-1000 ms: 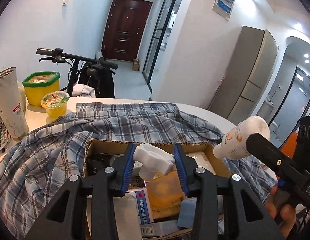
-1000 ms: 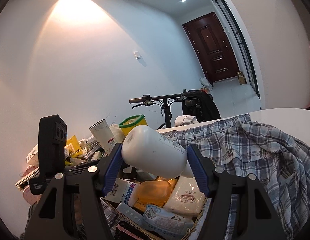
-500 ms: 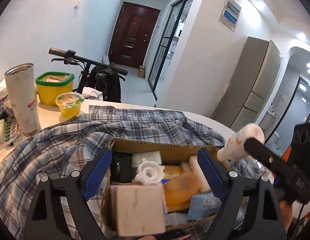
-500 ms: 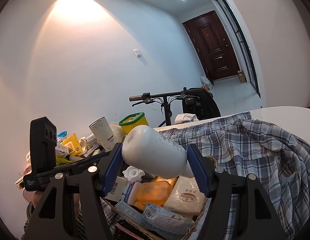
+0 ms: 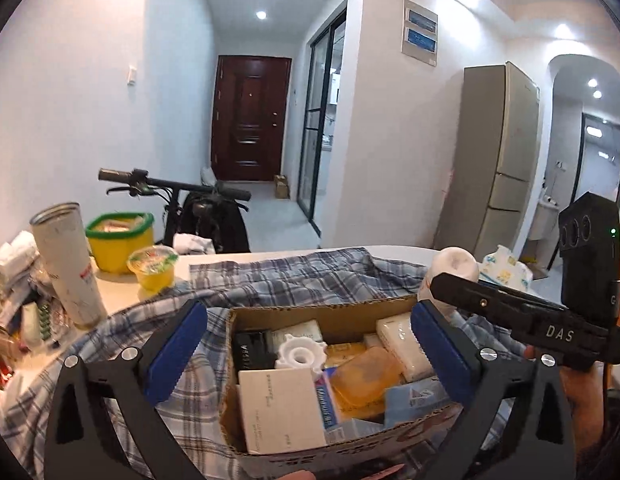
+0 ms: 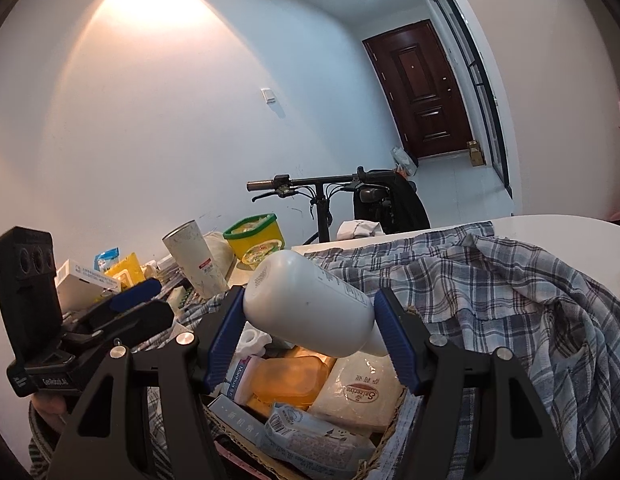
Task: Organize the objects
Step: 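Lower the white bottle into the box and open the right gripper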
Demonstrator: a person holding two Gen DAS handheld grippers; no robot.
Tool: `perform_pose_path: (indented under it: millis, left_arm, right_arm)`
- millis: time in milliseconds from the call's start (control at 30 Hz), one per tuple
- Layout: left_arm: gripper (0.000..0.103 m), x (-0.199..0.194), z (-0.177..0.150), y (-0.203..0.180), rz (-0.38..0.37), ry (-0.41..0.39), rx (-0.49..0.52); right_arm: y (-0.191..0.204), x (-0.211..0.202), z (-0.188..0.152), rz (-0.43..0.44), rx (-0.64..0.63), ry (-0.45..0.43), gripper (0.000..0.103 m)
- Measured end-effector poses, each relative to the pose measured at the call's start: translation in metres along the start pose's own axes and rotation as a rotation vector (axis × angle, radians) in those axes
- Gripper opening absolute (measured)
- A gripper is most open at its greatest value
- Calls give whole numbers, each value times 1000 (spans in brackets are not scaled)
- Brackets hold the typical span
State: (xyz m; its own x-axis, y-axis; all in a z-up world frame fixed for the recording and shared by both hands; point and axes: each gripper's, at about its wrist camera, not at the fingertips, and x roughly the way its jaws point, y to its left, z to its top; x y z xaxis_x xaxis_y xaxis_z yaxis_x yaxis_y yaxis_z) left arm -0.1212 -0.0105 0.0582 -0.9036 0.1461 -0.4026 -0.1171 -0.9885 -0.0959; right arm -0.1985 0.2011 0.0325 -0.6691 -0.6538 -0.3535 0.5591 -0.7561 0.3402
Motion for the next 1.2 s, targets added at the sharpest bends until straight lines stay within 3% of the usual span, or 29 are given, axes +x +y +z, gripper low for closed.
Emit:
perform_pose_path:
  millis: [300, 433, 633, 700, 733, 867, 1100, 1200]
  left_arm:
    - [103, -8, 4, 14, 91, 7, 12]
    - [103, -11, 5, 37, 102, 20, -62]
    - [103, -16, 6, 63, 77, 19, -163]
    - [103, -18, 6, 63, 80, 10, -160]
    - [103, -19, 6, 63, 78, 5, -154]
    - [103, -19, 6, 59, 74, 6, -132]
    - [103, -12, 4, 53, 73, 33, -115]
    - [103, -8, 2, 50, 76, 46, -103]
  right_arm:
    - [18, 24, 15, -42, -87, 63, 64]
    - [39, 41, 14, -113, -241, 137, 64]
    - [51, 65, 6, -164, -347, 208, 64]
    - [53, 70, 4, -176, -370, 222, 69]
    - [54, 70, 5, -183, -371, 222, 77]
    - [51, 51, 10, -200, -353, 161, 95]
    - [30, 17, 14, -141, -221, 45, 102]
    - [33, 29, 10, -229, -285, 102, 102]
